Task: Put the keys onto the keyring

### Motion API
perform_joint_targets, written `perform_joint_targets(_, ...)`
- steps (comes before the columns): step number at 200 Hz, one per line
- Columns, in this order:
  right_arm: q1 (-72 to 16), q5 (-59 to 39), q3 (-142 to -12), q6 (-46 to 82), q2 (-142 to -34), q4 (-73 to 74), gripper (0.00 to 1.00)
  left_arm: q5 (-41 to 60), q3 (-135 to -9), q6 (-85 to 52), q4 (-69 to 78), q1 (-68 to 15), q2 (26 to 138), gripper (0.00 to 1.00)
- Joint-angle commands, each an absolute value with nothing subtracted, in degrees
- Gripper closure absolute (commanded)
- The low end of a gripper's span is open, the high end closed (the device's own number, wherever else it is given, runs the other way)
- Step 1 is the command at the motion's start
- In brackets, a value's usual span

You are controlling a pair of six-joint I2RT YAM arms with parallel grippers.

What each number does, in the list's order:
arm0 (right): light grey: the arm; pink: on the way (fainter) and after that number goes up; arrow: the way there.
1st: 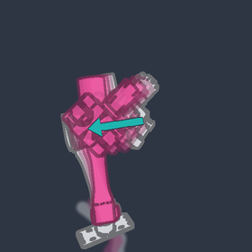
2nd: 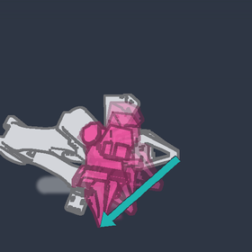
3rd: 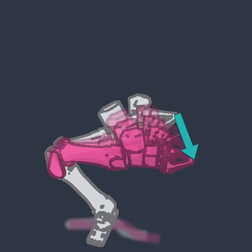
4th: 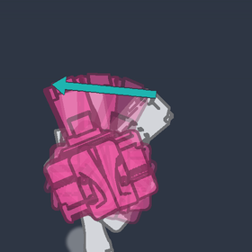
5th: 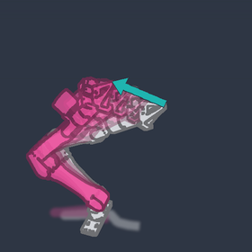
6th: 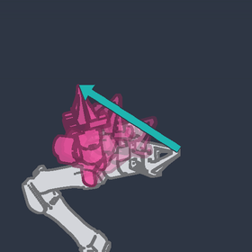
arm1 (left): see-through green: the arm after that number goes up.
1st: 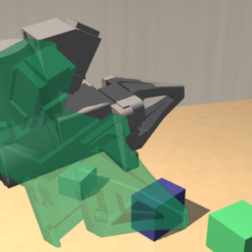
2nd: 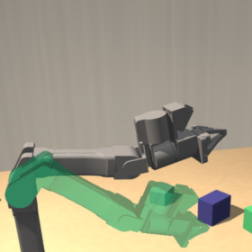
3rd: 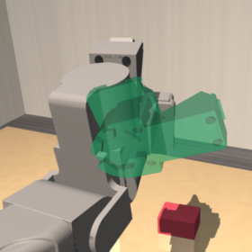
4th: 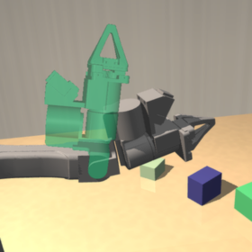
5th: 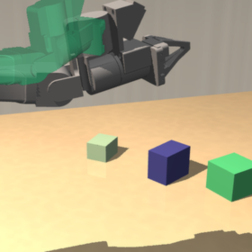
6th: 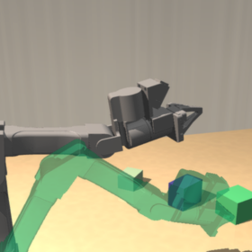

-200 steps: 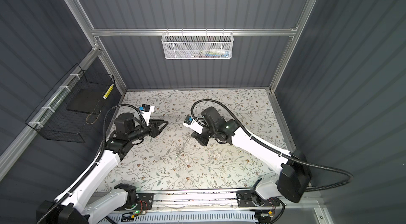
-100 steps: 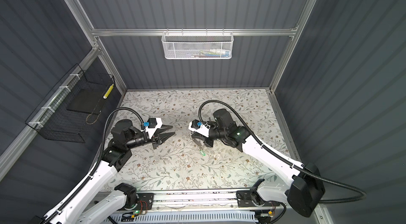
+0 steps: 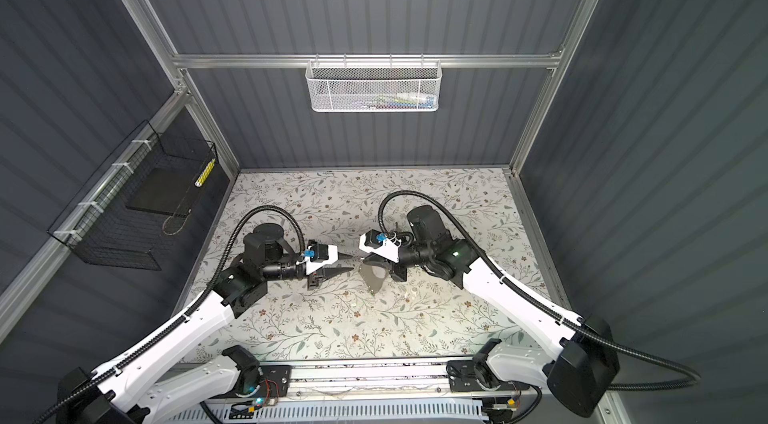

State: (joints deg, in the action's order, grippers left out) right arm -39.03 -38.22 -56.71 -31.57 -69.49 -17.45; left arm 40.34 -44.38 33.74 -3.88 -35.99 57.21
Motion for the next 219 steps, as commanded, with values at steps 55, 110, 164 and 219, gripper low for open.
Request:
perform_joint_targets(55,-38.81,-39.74,-59.68,-32.43,-70.05,-21.35,1.00,34.37,-49.56,37.13,-7.42,-39.64,61.66,0.75)
perform_joint_targets(110,-38.80,-40.08,-60.19,-32.34,-69.70,-21.80,1.00,33.47,-51.04,36.66,-8.28,-40.34,63.57,0.82)
perform_joint_targets(164,-38.84,-35.19,-59.08,-32.91,-67.28,-21.97,0.82,37.43,-48.95,32.80,-1.39,-40.34,62.87,1.00)
perform_joint_targets(219,-36.18,-30.73,-49.96,-32.25,-55.42,-18.17,0.69,43.62,-45.76,28.25,7.47,-40.17,62.79,1.00)
